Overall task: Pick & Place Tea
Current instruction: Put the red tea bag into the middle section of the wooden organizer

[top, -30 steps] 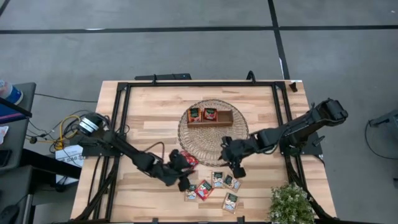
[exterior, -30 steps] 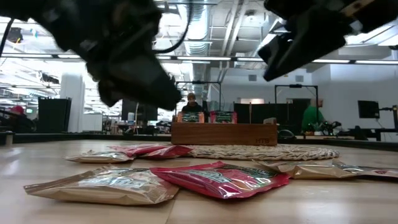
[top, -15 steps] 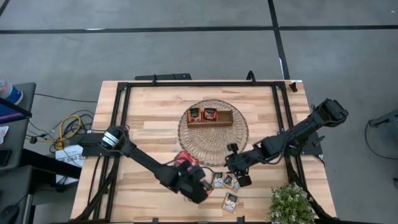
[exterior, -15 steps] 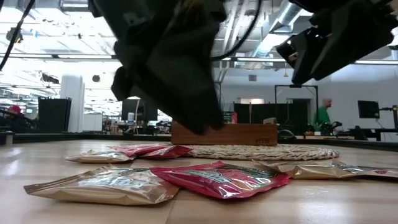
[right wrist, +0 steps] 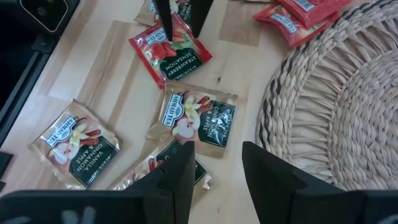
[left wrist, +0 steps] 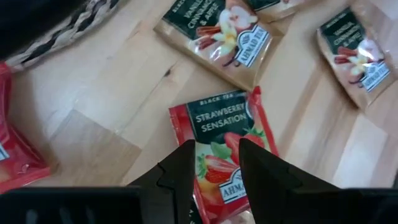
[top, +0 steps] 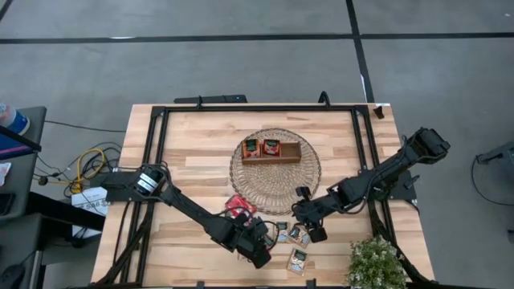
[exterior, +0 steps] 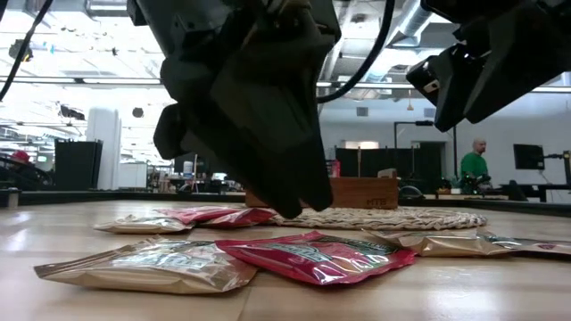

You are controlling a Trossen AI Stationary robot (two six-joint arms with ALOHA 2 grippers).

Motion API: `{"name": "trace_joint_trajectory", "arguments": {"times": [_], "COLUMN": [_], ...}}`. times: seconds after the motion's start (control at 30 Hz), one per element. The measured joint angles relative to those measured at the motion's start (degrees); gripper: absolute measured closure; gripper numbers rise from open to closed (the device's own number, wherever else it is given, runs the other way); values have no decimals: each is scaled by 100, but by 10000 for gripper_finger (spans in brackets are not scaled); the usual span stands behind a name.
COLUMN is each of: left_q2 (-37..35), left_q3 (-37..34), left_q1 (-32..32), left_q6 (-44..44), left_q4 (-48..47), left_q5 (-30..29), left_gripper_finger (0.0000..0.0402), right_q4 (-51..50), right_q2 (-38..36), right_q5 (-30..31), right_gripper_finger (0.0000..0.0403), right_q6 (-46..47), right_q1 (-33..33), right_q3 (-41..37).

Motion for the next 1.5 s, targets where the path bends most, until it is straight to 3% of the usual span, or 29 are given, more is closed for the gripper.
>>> {"name": "trace_joint_trajectory", "arguments": {"times": [0.23, 0.5, 0.63, 0.87, 1.07, 1.5], "left_q2": [118, 379, 391, 372, 245, -459], "left_q3": [0, 24, 24, 11, -1, -9], "left_q1": [167, 365, 397, 395, 348, 215], "left_q6": [47, 21, 6, 164, 392, 720], "left_q4": [32, 342, 195, 4, -54, -299], "left_q5": [122, 728, 810, 546, 313, -806], "left_gripper_finger": [287, 287, 305, 394, 401, 401], "right_q4": [11, 35, 41, 61, 167, 798], "right_q2": [0, 0, 0, 0, 0, -2], "right_q5": [-11, -15, -17, -13, -11, 2], "right_gripper_finger": [278, 278, 278, 278, 278, 278], "right_q6": [8, 2, 0, 2, 2, 81], "right_q1": [0, 65, 125, 151, 146, 136], "right_q3": [1, 0, -1, -1, -1, -1]}}
